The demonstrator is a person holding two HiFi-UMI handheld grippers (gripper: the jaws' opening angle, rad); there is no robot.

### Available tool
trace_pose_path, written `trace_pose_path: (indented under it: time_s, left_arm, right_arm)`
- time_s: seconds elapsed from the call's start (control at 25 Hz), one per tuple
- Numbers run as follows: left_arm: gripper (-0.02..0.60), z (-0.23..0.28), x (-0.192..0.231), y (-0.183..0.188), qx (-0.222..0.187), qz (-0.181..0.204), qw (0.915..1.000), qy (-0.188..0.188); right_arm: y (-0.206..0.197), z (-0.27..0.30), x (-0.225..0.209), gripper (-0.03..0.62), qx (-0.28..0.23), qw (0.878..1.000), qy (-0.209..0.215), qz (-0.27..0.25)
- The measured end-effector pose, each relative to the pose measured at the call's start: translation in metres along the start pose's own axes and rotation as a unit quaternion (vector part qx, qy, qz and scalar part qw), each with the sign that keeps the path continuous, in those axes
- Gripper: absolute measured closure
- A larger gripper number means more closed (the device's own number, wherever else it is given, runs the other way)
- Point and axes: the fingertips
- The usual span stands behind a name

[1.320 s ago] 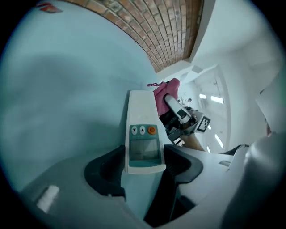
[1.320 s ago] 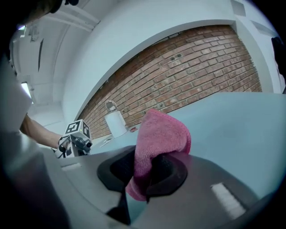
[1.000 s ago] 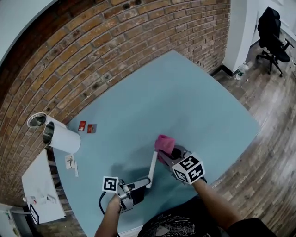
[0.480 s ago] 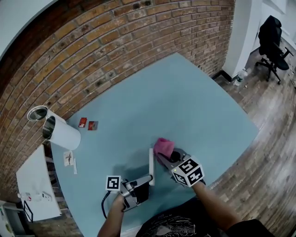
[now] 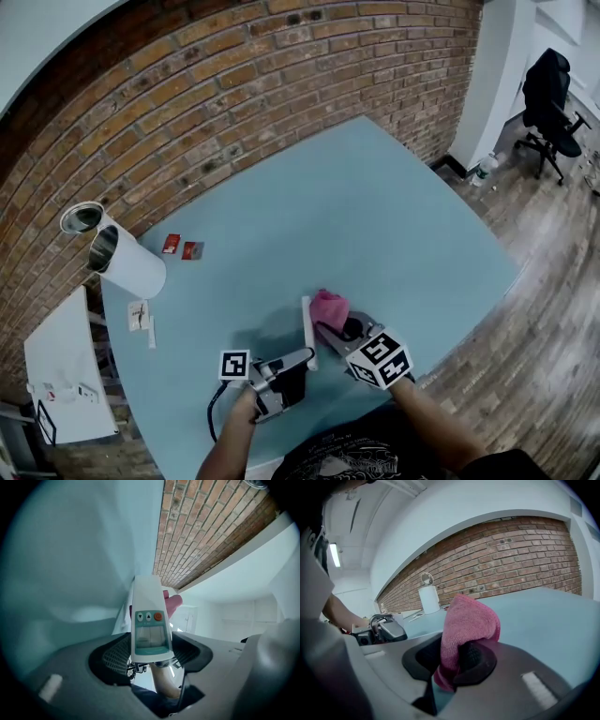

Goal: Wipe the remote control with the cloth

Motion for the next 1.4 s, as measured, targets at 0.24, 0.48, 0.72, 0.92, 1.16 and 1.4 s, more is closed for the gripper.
trace_pose_path:
  time_s: [0.24, 0.48, 0.72, 0.92, 1.16, 1.4]
  left_arm:
    - [0.310, 0.001, -0.002, 0.007, -0.013, -0.006, 0.9999, -0.008]
    - [0.311, 0.001, -0.004, 0.014, -0.028, -0.016, 0.9994, -0.015]
    - [0.311, 0.003, -0.005, 0.017, -0.039, -0.013, 0.9990, -0.017]
    - [0.311, 0.004, -0.006, 0.027, -0.060, -0.011, 0.9980, -0.018]
    - [0.313, 0.007, -0.007, 0.032, -0.078, -0.009, 0.9968, -0.014]
    - [0.313, 0.010, -0.005, 0.034, -0.091, -0.002, 0.9958, -0.006]
  right_arm:
    - [0.000, -0.008, 0.016, 0.530, -0.002, 1.000, -0.004, -0.006]
    - [0.002, -0.017, 0.031, 0.530, -0.008, 1.000, -0.014, -0.003]
    - [0.005, -0.027, 0.042, 0.530, -0.013, 1.000, -0.024, -0.005]
    - [0.006, -0.033, 0.053, 0.530, -0.014, 0.999, -0.027, -0.010]
    - [0.007, -0.041, 0.063, 0.530, -0.020, 0.999, -0.043, -0.018]
    - [0.007, -0.041, 0.074, 0.530, -0.023, 0.998, -0.048, -0.033]
Point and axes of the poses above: the fingertips, and each gripper's own axes: z forward along the fingers, x to its left, y out of its top, and after that the axes turned 12 degrees about -x, right-handed
